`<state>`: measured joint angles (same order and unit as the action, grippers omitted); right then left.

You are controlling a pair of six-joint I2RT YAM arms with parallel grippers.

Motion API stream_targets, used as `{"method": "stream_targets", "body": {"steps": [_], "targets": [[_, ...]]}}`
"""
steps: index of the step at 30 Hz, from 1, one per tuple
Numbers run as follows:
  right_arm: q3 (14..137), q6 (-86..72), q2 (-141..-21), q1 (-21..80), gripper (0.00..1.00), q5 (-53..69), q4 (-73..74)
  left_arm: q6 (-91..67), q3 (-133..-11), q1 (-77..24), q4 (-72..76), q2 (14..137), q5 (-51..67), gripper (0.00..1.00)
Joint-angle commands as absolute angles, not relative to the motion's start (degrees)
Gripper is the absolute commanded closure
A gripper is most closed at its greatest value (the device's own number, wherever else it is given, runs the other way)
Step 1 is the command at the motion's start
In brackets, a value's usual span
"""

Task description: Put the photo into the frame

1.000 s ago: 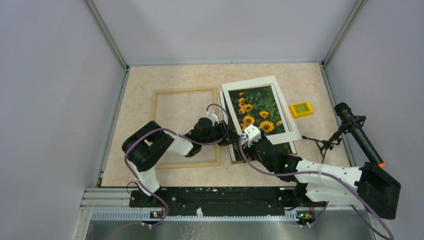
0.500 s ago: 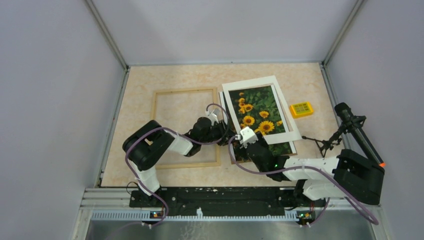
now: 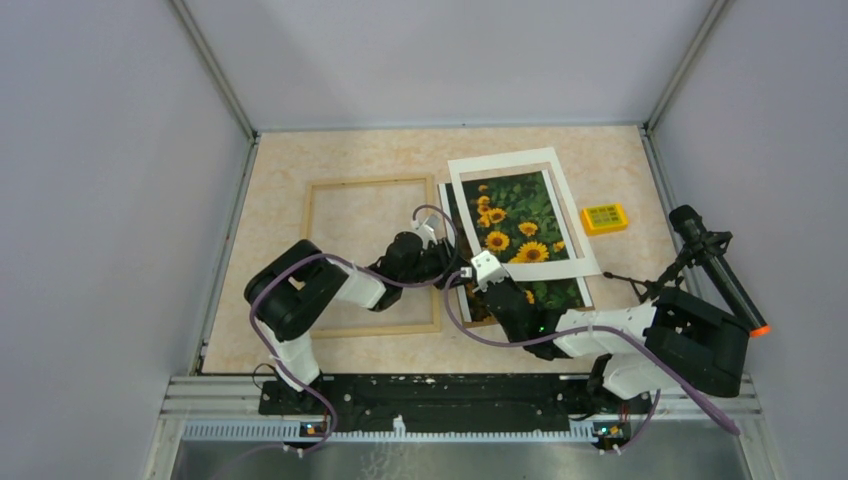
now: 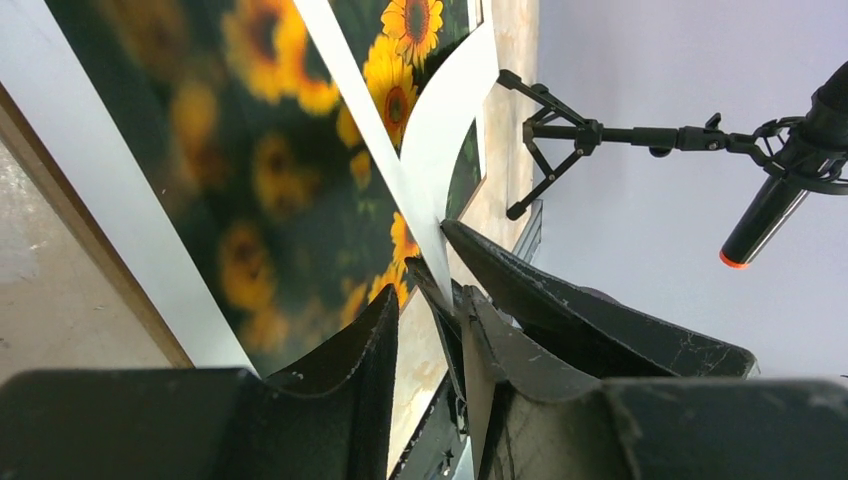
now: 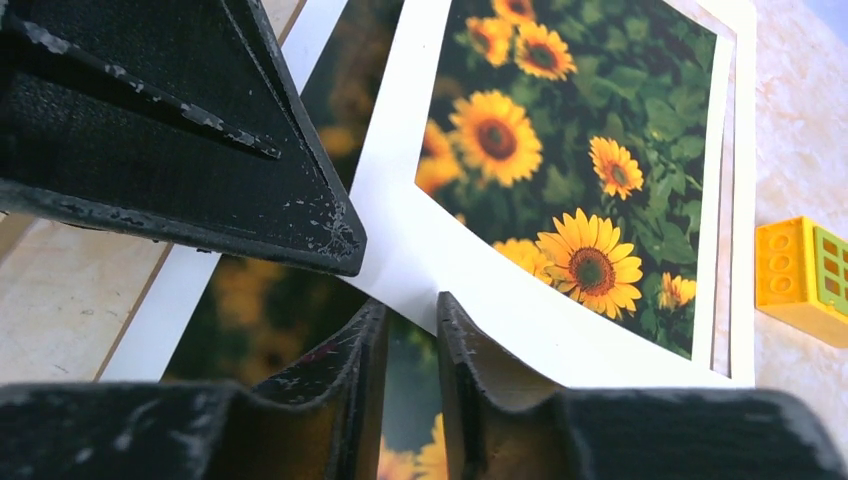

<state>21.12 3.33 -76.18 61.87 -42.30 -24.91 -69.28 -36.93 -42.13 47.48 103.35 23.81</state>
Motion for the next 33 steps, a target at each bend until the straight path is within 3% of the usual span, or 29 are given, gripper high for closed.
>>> {"method": "stream_targets", "body": {"steps": [1,7,17,21,26,33], "targets": [[23.0,4.6,-75.4,62.7,0.81,-42.3,-27.9,-67.4,-39.1,-41.6,46.5,99.8,24.5,0.64],[23.4,4.6,-72.0,62.7,1.0,-39.6,-24.9,-60.4,-40.3,-40.0,34.5,90.4,21.7,0.51],[27.9,-8.4,-52.0,62.7,1.0,-38.8,-9.6,-40.8,-44.4,-33.5,0.7,57.3,9.0,0.22],[34.7,-11.9,-46.0,62.6,1.0,-29.6,-4.9,-36.7,-44.6,-33.0,-9.5,46.1,0.8,0.09],[44.3,-12.4,-46.3,62.6,1.0,-17.8,-5.6,-34.5,-45.0,-33.0,-15.2,39.0,-4.5,0.05],[61.4,-9.7,-57.9,62.6,1.0,-5.3,-5.7,-32.5,-47.7,-33.0,-19.1,33.8,-8.2,0.05]]}}
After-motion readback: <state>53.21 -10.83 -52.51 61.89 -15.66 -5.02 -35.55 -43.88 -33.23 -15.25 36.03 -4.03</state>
